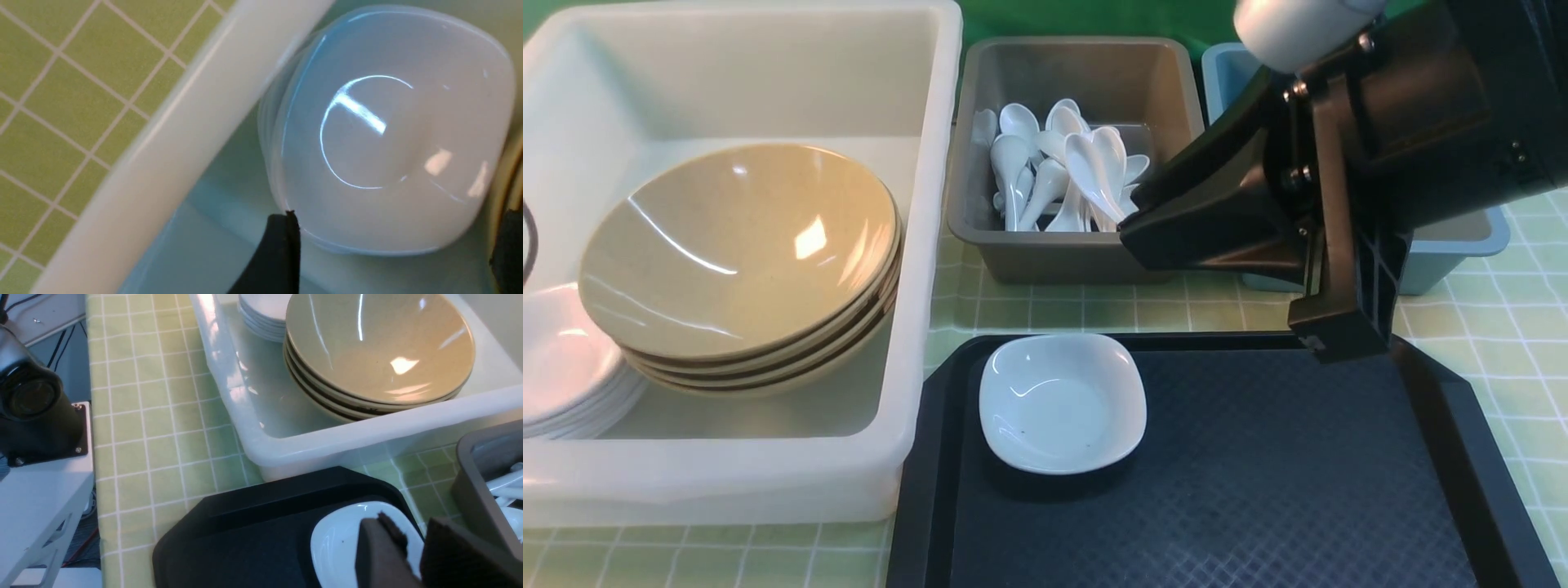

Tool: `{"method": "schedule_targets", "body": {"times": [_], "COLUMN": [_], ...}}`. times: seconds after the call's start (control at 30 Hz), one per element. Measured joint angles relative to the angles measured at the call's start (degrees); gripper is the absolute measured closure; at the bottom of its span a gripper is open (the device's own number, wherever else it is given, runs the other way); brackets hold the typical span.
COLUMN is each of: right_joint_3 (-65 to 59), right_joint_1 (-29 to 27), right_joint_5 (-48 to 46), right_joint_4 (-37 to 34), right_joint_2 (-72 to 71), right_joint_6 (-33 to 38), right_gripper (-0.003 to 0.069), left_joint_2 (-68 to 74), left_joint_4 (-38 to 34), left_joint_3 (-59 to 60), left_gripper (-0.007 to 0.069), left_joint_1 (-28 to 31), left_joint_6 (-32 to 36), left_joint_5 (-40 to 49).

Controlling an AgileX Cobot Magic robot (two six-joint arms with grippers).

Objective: On green table put chopsticks spoon bowls plates into blue grey white boxes.
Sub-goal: 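Place the white bowl into the white bin with the other dishes with the left gripper, then grasp the small white bowl on the black tray by its rim with the left gripper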

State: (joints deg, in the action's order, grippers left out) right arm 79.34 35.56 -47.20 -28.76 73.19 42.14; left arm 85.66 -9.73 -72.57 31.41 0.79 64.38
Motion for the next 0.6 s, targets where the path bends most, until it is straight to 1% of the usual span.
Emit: {"method": "schedule_targets", "body": {"times": [0.17, 0.27, 0.3, 0.37, 0.43, 0.5, 0.6], "right_joint_3": [0.0, 0.0, 0.0, 0.0, 0.0, -0.07, -1.81], "right_joint_1": [0.0, 0.0, 0.0, 0.0, 0.0, 0.0, 0.0], "right_joint_5": [-0.45, -1.2, -2.12, -3.02, -6.02, -9.09, -10.99], "right_joint_4": [0.04, 0.69, 1.61, 2.29, 4.15, 5.25, 5.81], "right_joint_2": [0.0, -0.13, -0.5, -0.96, -2.18, -3.32, -5.73], "right_joint_6": [0.04, 0.04, -0.13, -0.55, -2.97, -3.79, -4.92], "right_gripper": [0.0476, 0.0475, 0.0472, 0.047, 0.0467, 0.0465, 0.0461], "left_joint_2": [-5.36, -8.84, -10.9, -11.67, -12.17, -11.51, -8.54], "left_joint_4": [0.25, -2.8, -6.2, -9.17, -14.44, -16.39, -17.29], "left_joint_3": [-4.51, -6.54, -6.94, -7.09, -7.09, -6.96, -6.91], "left_gripper": [0.001, 0.0012, 0.0013, 0.0015, 0.0027, 0.0053, 0.0078], "left_joint_1": [-0.34, -2.38, -5.95, -9.38, -18.51, -25.09, -34.49], "left_joint_6": [0.83, 4.89, 8.93, 12.44, 19.94, 25.2, 29.33], "left_joint_5": [3.42, 4.55, 4.95, 5.34, 5.89, 5.89, 5.83]}}
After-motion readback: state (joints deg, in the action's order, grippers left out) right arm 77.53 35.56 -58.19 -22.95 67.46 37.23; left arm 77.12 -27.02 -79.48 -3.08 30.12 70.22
